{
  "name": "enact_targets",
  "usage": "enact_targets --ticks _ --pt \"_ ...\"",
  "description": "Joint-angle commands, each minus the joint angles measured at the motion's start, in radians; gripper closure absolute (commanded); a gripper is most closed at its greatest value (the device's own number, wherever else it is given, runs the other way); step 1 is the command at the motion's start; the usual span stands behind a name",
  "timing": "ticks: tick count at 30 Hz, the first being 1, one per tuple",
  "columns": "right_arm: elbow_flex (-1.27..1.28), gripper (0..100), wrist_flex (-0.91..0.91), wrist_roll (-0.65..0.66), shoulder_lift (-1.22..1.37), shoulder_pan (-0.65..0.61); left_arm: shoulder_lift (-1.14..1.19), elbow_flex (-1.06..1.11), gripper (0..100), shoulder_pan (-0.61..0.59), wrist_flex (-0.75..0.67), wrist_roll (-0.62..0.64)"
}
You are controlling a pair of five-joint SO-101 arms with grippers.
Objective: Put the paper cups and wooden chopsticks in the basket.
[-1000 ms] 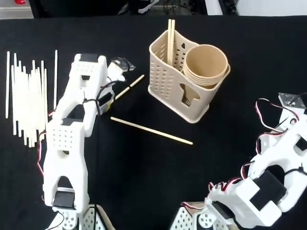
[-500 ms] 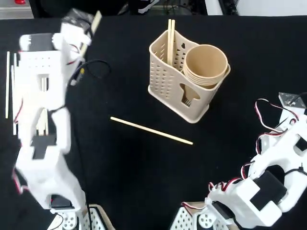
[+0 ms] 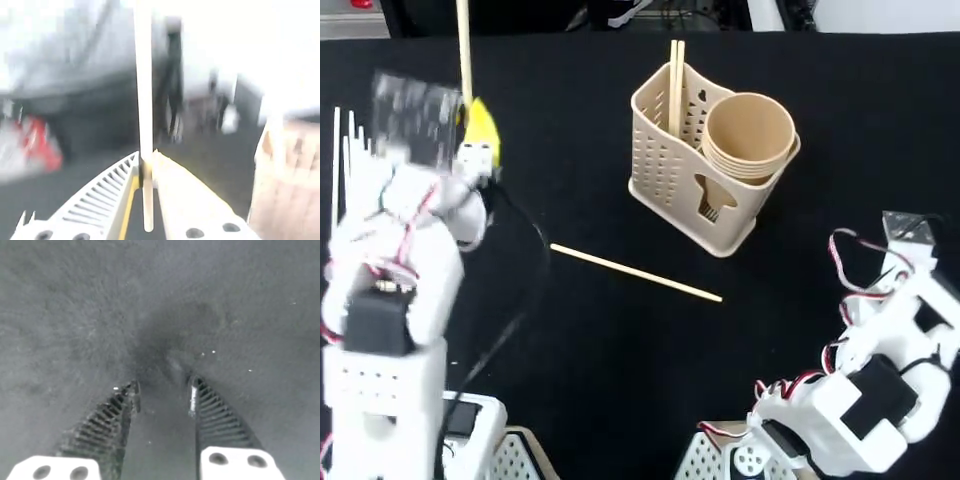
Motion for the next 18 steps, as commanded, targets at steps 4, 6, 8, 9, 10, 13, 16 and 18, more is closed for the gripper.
enact_targets --ticks 4,6,8,9,10,13,16,18 --pt "0.236 82.8 -0.393 0.002 -0.018 -0.031 -0.048 0.318 97 0.225 -0.802 0.068" --pt "0.325 82.8 -0.516 0.002 -0.018 -0.054 0.037 0.274 97 0.291 -0.812 0.066" --pt "0.395 82.8 -0.628 0.002 -0.018 -0.075 0.149 0.205 97 0.337 -0.813 0.069" --pt "0.424 82.8 -0.675 0.002 -0.018 -0.086 0.215 0.163 97 0.354 -0.813 0.074" --pt "0.449 82.8 -0.713 0.002 -0.018 -0.094 0.281 0.124 97 0.363 -0.813 0.094" --pt "0.481 82.8 -0.746 0.000 -0.018 -0.103 0.471 0.016 97 0.371 -0.815 0.175" --pt "0.489 82.8 -0.746 0.000 -0.018 -0.103 0.621 -0.051 97 0.372 -0.873 0.218" --pt "0.490 82.8 -0.746 0.000 -0.018 -0.103 0.689 -0.073 97 0.377 -0.950 0.216"
